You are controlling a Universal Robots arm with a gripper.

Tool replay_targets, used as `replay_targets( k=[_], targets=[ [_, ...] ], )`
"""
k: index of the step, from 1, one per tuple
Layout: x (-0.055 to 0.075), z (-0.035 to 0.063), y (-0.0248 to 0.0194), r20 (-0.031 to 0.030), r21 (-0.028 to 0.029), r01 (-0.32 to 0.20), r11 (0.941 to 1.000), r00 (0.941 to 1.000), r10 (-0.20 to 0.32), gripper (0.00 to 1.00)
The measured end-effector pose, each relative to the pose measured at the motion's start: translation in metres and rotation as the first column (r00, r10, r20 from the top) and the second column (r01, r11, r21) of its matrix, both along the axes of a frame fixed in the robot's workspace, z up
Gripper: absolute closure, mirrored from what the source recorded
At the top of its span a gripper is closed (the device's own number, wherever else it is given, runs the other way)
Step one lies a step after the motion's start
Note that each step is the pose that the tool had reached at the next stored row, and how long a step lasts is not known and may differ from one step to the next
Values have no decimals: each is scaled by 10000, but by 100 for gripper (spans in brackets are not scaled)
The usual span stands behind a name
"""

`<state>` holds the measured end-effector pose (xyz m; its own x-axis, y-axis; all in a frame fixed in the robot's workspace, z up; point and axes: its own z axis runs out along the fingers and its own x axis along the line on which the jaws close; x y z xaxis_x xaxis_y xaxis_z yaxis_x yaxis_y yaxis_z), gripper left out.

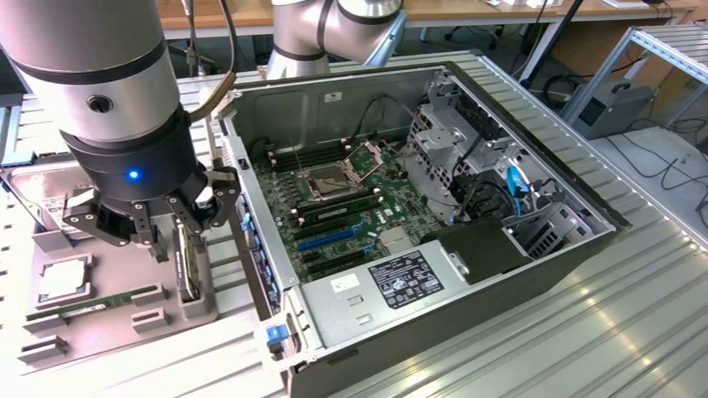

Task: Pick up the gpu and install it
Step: 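Pick up the gpu and move the gpu toward the slot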

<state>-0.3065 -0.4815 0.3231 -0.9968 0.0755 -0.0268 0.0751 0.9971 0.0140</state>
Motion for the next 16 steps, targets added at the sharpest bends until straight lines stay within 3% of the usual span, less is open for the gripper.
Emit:
replay_targets(
  k=[10,16],
  targets=[
    [1,-35,2,0,0,0,10000,10000,0,58],
    [6,-57,36,2,1,-1,10000,10000,1,58]
  ],
)
